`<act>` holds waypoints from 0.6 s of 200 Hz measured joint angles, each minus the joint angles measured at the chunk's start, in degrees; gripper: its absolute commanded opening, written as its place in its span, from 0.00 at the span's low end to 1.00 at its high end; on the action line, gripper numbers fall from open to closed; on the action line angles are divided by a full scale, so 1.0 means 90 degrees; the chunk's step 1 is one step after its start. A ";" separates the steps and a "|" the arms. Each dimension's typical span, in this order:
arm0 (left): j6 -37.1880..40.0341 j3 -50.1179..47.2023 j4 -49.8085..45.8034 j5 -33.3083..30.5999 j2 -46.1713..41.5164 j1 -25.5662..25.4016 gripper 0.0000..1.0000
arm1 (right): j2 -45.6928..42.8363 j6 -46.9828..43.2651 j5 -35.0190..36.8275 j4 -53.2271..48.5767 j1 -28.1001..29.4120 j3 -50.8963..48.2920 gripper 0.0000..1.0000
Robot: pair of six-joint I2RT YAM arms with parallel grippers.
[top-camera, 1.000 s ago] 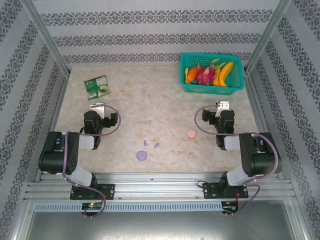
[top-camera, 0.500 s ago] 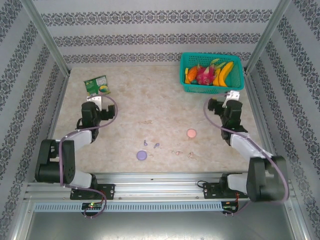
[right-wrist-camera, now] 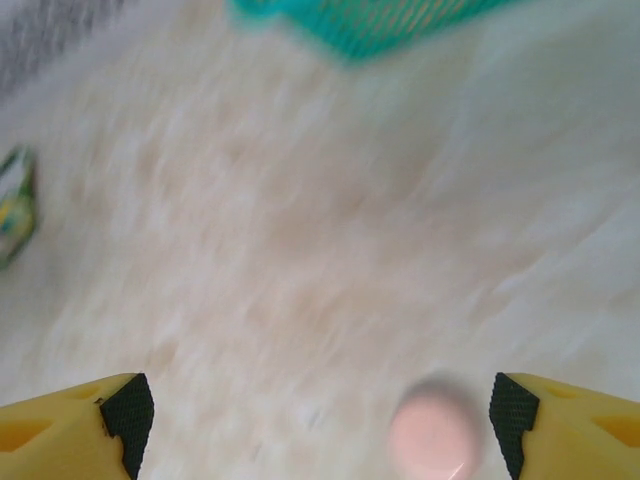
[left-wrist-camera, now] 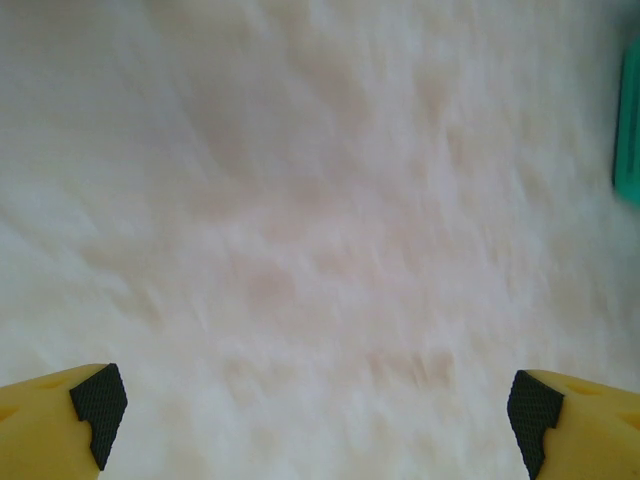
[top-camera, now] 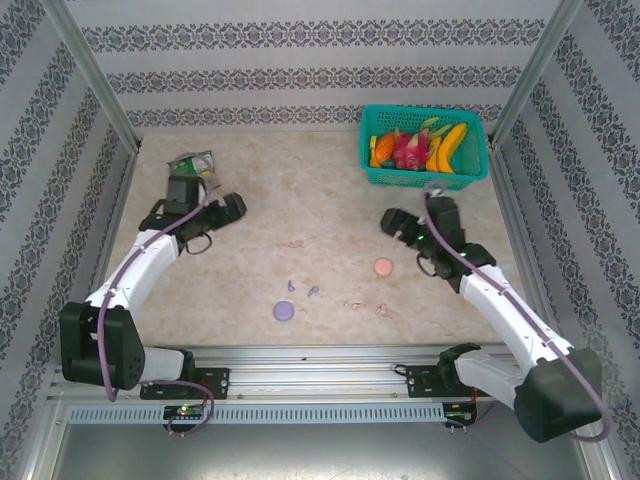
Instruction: Insert wireless bluetooth earbuds into charging case
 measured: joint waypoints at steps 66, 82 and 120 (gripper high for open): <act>-0.0865 -0.0085 -0.1129 -0.0357 -0.0012 -0.0903 1.00 | 0.1717 0.1654 0.0906 -0.0993 0.3810 0.0901 0.86; -0.0865 0.0146 -0.1348 -0.0534 0.0151 -0.0874 1.00 | 0.2504 0.1654 0.1056 -0.1161 0.4318 0.1498 0.86; -0.0665 0.0923 -0.1498 -0.0736 0.0695 -0.0427 1.00 | 0.3891 0.0478 0.1037 -0.1258 0.5071 0.2591 0.86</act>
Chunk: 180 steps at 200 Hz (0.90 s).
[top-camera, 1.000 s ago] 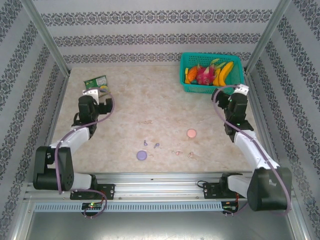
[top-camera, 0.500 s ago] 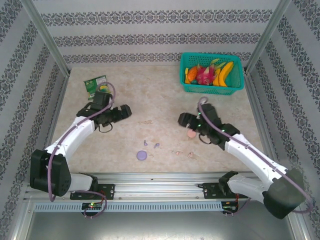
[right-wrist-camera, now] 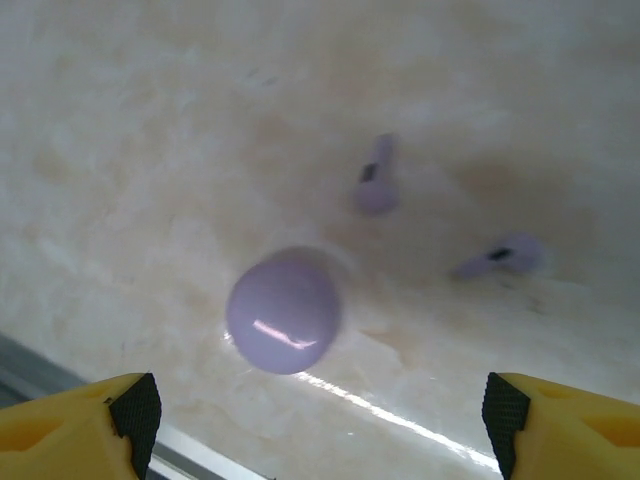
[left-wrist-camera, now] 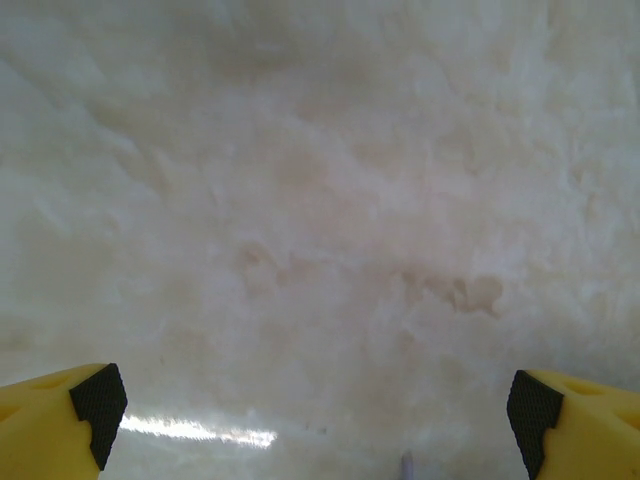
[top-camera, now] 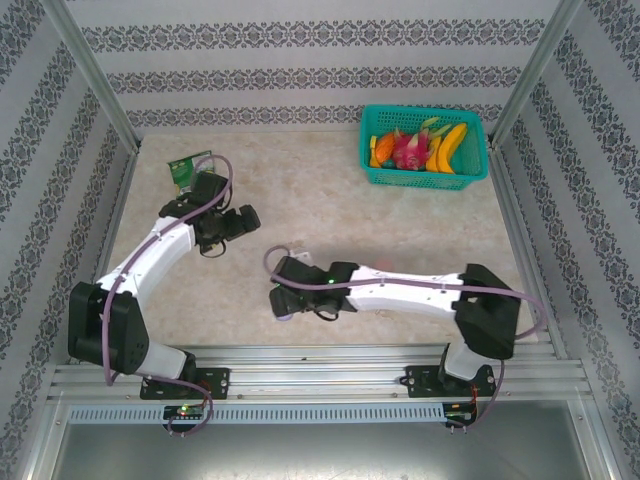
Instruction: Insert wireless bluetooth earbuds into charging case
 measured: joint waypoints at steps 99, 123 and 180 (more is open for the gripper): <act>0.0170 0.0138 -0.0019 0.0746 0.0216 0.1275 1.00 | 0.1086 -0.1693 -0.0685 -0.0209 0.0102 0.0551 0.80; 0.0199 0.0138 -0.0019 0.0879 0.0216 0.1277 1.00 | 0.1263 -0.1749 -0.0685 -0.0226 0.0070 0.0568 0.79; 0.0240 0.0136 -0.0017 0.0998 0.0214 0.1282 1.00 | 0.1457 -0.1800 -0.0692 -0.0221 -0.0080 0.0673 0.78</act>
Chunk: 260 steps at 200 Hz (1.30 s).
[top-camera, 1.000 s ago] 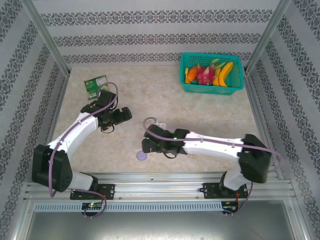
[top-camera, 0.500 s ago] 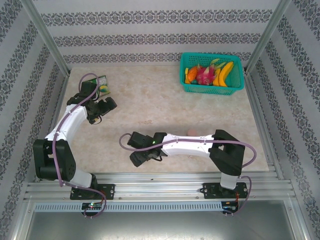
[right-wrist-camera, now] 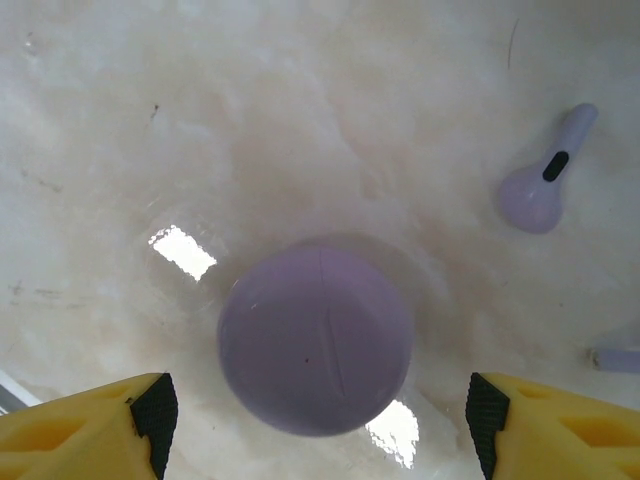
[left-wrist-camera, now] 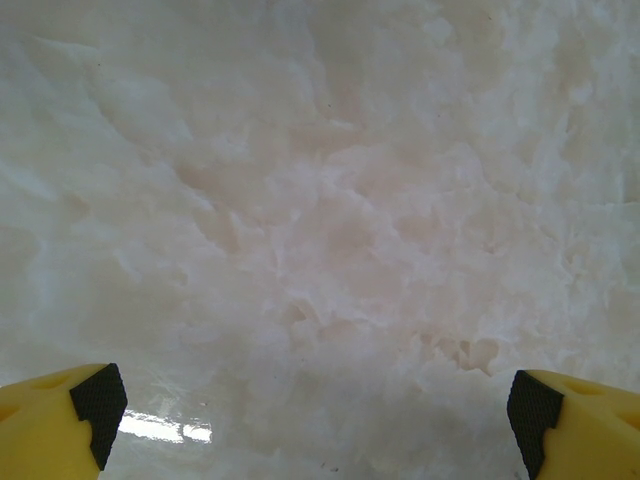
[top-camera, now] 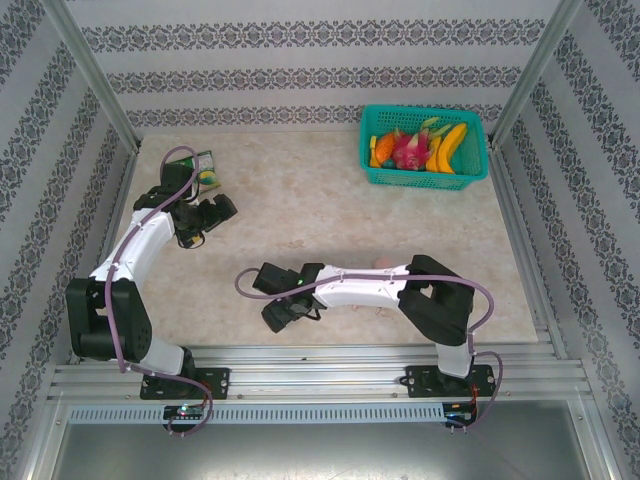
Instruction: Insert wireless bluetooth earbuds into charging case
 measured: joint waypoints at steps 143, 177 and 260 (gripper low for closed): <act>0.0000 -0.0005 0.0002 0.0068 0.0000 0.0036 1.00 | 0.0661 -0.0182 0.0044 -0.0100 -0.0005 0.0532 0.70; 0.0000 -0.0005 0.0002 0.0068 0.0000 0.0036 1.00 | 0.0724 -0.0238 0.0194 -0.0223 0.0049 0.0619 0.68; 0.0000 -0.0005 0.0005 0.0070 0.0002 0.0036 1.00 | 0.0731 -0.0352 0.0267 -0.0318 0.0049 0.0646 0.49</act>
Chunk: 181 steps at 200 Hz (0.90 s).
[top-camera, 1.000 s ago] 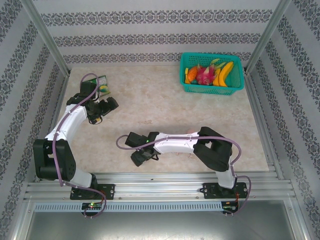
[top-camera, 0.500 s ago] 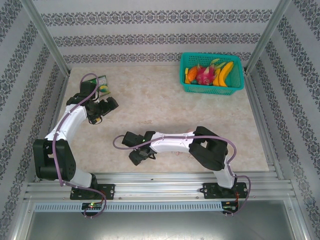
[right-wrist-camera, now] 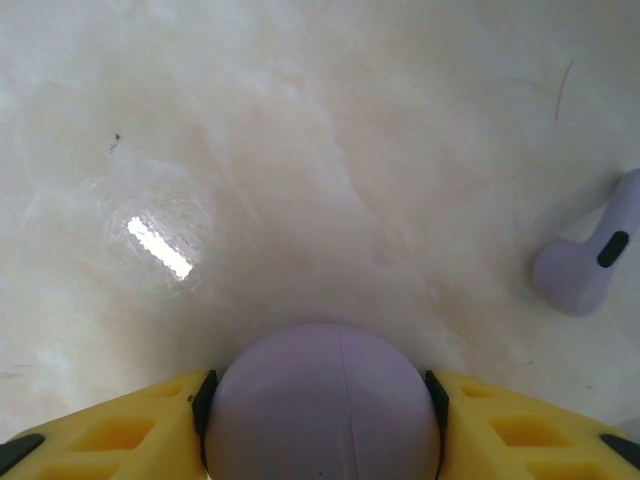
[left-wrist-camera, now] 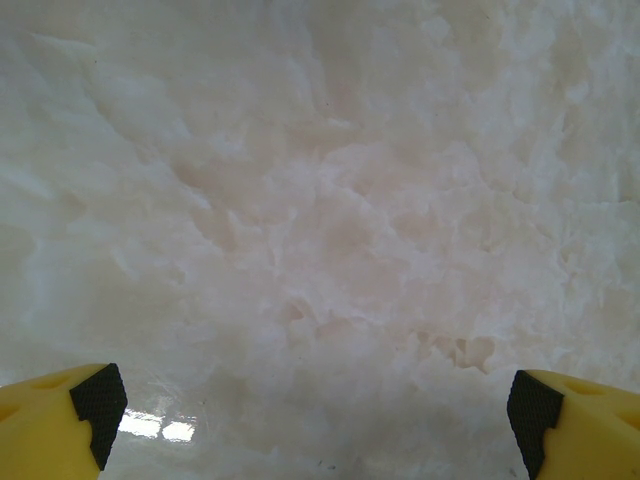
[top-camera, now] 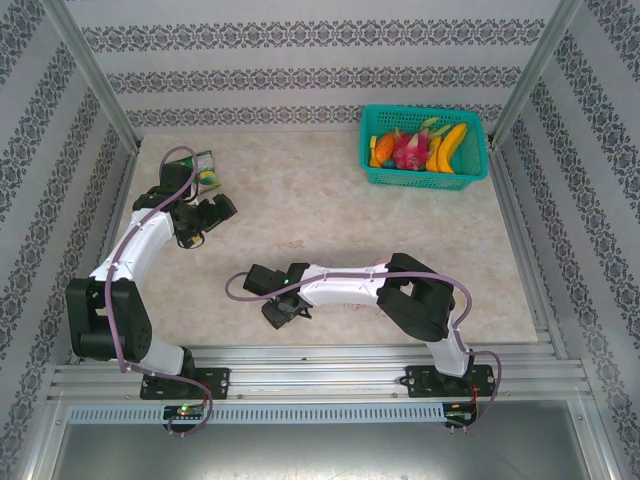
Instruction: Insert wireless bluetooth earbuds into charging case
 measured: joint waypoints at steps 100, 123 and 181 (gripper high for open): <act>-0.0002 0.0000 0.0000 0.0000 -0.0002 0.0000 1.00 | -0.0219 -0.0036 0.0058 -0.0168 0.0036 0.0024 0.46; -0.0002 0.0000 0.0000 0.0024 -0.0002 0.0000 1.00 | -0.0410 -0.0124 0.0075 -0.0192 -0.0061 0.0107 0.46; -0.0002 0.0000 0.0002 0.0146 -0.0002 0.0000 1.00 | -0.0600 -0.0537 0.0075 -0.0257 -0.1052 0.0617 0.46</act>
